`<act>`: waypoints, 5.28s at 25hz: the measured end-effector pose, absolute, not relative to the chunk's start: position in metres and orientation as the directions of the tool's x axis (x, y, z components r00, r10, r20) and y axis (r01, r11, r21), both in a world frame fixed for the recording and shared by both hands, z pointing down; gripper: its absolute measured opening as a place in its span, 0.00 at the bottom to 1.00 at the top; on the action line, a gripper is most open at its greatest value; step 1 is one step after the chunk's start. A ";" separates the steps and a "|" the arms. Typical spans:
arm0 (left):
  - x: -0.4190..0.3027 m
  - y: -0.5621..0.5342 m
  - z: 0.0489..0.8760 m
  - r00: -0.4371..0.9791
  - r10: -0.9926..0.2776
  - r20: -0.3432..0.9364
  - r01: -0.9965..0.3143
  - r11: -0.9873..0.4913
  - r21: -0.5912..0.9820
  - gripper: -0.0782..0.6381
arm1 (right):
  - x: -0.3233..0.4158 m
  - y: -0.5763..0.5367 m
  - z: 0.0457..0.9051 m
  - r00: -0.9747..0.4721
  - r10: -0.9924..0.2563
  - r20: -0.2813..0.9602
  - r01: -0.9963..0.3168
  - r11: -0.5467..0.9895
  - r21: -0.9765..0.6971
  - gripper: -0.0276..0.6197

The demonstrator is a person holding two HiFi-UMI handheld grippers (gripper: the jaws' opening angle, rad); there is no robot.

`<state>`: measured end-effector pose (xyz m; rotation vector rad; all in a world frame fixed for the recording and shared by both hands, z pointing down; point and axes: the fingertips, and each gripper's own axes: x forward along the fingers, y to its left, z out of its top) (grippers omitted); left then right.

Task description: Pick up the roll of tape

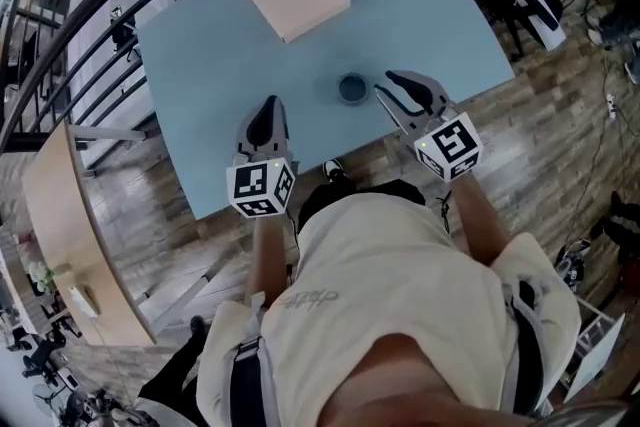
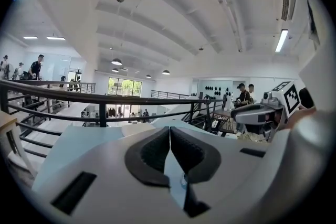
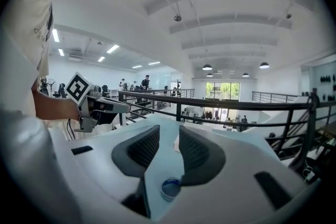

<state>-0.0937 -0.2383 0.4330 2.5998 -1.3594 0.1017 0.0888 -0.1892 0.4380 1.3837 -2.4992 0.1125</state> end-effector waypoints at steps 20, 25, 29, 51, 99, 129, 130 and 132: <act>-0.101 -0.275 0.439 0.507 -0.834 0.219 -0.862 -0.482 0.160 0.14 | 0.064 -0.242 0.485 -0.569 -0.701 0.430 -0.750 0.657 0.077 0.23; -0.100 -0.277 0.444 0.467 -0.851 0.242 -0.884 -0.442 0.151 0.14 | 0.057 -0.250 0.510 -0.603 -0.642 0.473 -0.697 0.713 0.080 0.23; -0.100 -0.272 0.450 0.456 -0.853 0.253 -0.890 -0.428 0.160 0.14 | 0.053 -0.250 0.539 -0.599 -0.607 0.523 -0.673 0.735 0.083 0.23; -0.109 -0.263 0.507 0.503 -0.801 0.326 -0.863 -0.441 0.248 0.14 | 0.039 -0.230 0.703 -0.459 -0.400 0.794 -0.634 0.773 0.024 0.23; -0.119 -0.269 0.504 0.536 -0.781 0.321 -0.843 -0.476 0.251 0.14 | 0.057 -0.236 0.704 -0.374 -0.406 0.834 -0.695 0.718 0.038 0.13; -0.090 -0.293 0.439 0.539 -0.808 0.237 -0.842 -0.526 0.121 0.14 | 0.091 -0.282 0.532 -0.503 -0.688 0.523 -0.768 0.633 0.096 0.12; -0.089 -0.294 0.436 0.540 -0.809 0.232 -0.841 -0.528 0.115 0.14 | 0.092 -0.282 0.527 -0.502 -0.695 0.514 -0.771 0.629 0.098 0.12; -0.087 -0.296 0.430 0.544 -0.810 0.221 -0.839 -0.535 0.104 0.14 | 0.094 -0.284 0.515 -0.503 -0.709 0.494 -0.775 0.623 0.106 0.13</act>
